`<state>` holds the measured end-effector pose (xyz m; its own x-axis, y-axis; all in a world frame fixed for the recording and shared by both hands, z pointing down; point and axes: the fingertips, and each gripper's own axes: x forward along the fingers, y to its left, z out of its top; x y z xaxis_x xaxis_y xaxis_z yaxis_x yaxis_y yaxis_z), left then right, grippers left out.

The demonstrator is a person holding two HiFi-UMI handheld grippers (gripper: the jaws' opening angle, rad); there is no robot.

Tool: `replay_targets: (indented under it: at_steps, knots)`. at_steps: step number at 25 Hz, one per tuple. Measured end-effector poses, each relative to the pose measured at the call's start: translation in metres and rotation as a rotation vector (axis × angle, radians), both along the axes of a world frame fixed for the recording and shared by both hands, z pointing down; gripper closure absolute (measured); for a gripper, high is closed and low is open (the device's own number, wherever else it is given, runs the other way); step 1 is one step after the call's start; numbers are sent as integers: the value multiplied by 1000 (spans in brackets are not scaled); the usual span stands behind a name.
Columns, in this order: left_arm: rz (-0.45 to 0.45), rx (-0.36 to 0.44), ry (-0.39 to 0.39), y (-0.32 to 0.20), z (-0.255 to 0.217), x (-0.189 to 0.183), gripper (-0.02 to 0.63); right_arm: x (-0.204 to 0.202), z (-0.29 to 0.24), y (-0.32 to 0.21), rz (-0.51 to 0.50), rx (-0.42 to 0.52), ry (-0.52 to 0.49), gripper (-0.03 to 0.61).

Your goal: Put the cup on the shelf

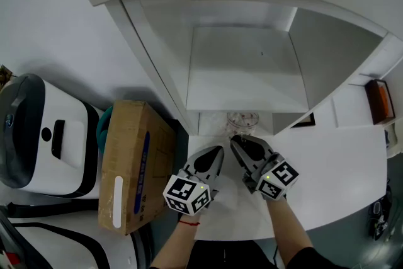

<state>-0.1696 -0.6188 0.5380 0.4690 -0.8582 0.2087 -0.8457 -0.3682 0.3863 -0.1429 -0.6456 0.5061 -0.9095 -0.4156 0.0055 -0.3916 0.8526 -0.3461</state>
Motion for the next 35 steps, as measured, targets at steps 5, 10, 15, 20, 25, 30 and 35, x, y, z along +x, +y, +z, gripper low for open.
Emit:
replay_targets:
  at_steps: [5,10,15,20,25,30,35]
  knots:
    - [1,-8,4,-3,3,2,609,-3,3,4,-17,34,28,554]
    - [1,-15,11,-3,5,5,608,-3,12,8,-27,70,94,554]
    - [-1,-26,13,-4,9,4,609,-2,24,11,-28,76,143,555]
    - [3,-31,16,-6,11,6,609,0,33,9,-23,60,159,555]
    - [16,-28,21,-7,12,11,609,-1,44,0,-20,42,192,555]
    - [8,-40,24,-10,16,8,608,-4,44,-10,-19,41,190,555]
    - [6,-42,29,-14,18,8,608,-7,45,-18,-17,40,194,555]
